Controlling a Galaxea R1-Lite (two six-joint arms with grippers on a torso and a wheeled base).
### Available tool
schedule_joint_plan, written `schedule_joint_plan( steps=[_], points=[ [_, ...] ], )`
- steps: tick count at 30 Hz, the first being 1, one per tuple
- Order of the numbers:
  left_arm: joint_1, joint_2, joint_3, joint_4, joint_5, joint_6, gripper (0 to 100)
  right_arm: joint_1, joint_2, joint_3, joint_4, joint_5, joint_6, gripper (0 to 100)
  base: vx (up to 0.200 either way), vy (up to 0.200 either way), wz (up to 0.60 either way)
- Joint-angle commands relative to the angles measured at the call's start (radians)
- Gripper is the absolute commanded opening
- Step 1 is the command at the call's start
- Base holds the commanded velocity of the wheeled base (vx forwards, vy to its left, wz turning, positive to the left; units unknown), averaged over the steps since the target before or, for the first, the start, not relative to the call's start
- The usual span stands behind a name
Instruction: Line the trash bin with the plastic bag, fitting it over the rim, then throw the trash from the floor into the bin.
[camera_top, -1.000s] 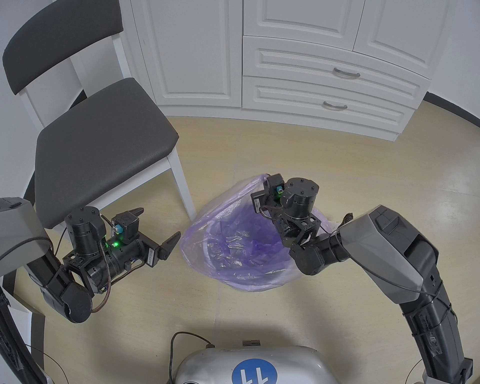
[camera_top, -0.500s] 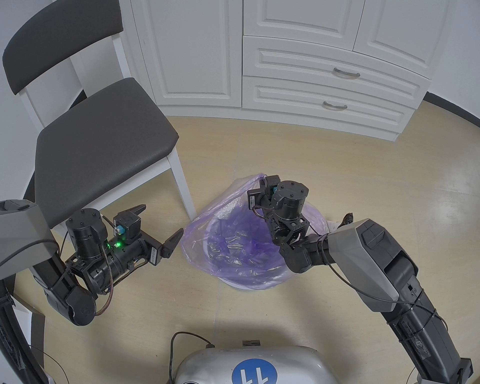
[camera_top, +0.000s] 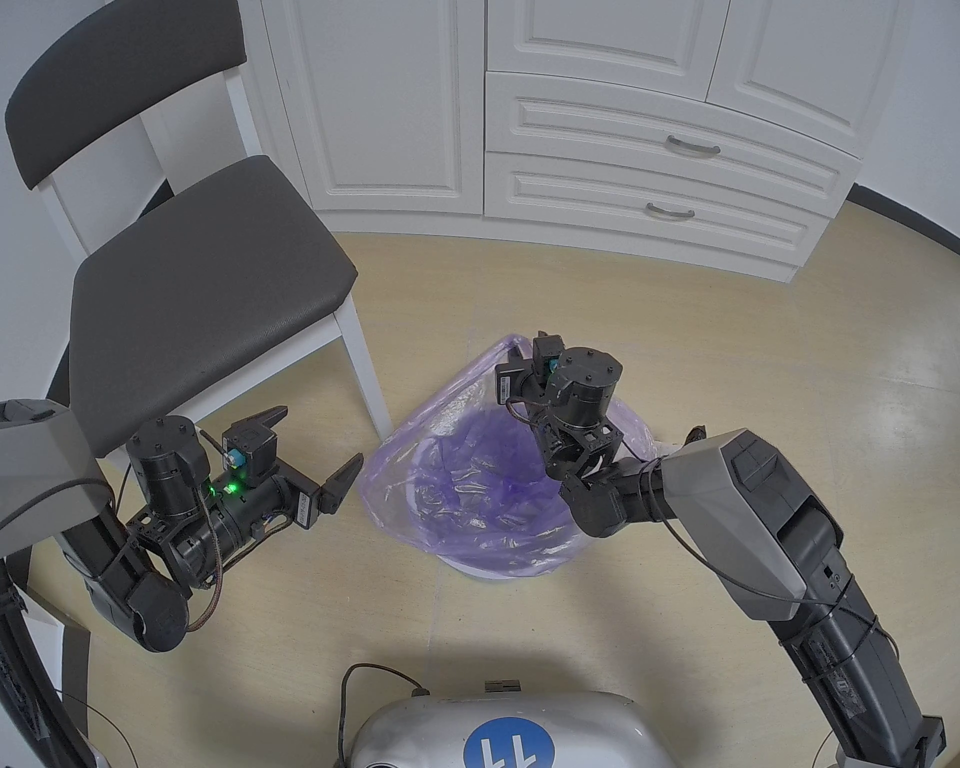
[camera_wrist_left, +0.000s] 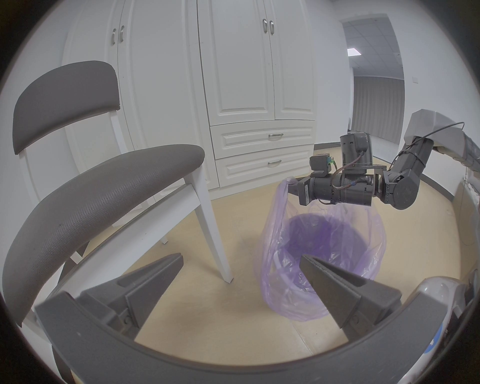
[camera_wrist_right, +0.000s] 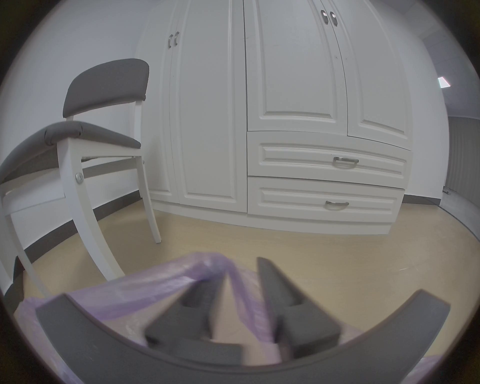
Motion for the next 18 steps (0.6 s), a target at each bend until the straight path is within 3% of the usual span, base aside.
schedule_joint_plan(
  steps=[1,4,8,11,14,18],
  points=[
    [0.002,-0.006,0.0,0.001,0.0,0.0,100,-0.001,-0.032,0.0,0.002,0.003,-0.007,100,0.0,0.0,0.0],
    [0.002,-0.011,0.0,0.001,0.0,0.0,100,-0.001,-0.119,0.146,0.012,0.017,-0.015,100,0.0,0.0,0.0],
    [0.002,-0.024,0.008,0.001,0.0,0.0,100,0.011,-0.287,0.448,0.01,0.138,-0.058,100,0.0,0.0,0.0],
    [0.002,-0.031,0.011,0.001,0.0,0.0,100,0.012,-0.392,0.613,0.027,0.182,-0.128,100,0.0,0.0,0.0],
    [0.002,-0.032,0.02,-0.001,0.0,0.001,100,0.006,-0.443,0.687,0.061,0.185,-0.196,100,0.0,0.0,0.0],
    [-0.003,-0.038,0.036,-0.001,0.0,0.001,100,0.003,-0.503,0.762,0.09,0.184,-0.214,100,0.0,0.0,0.0]
  ],
)
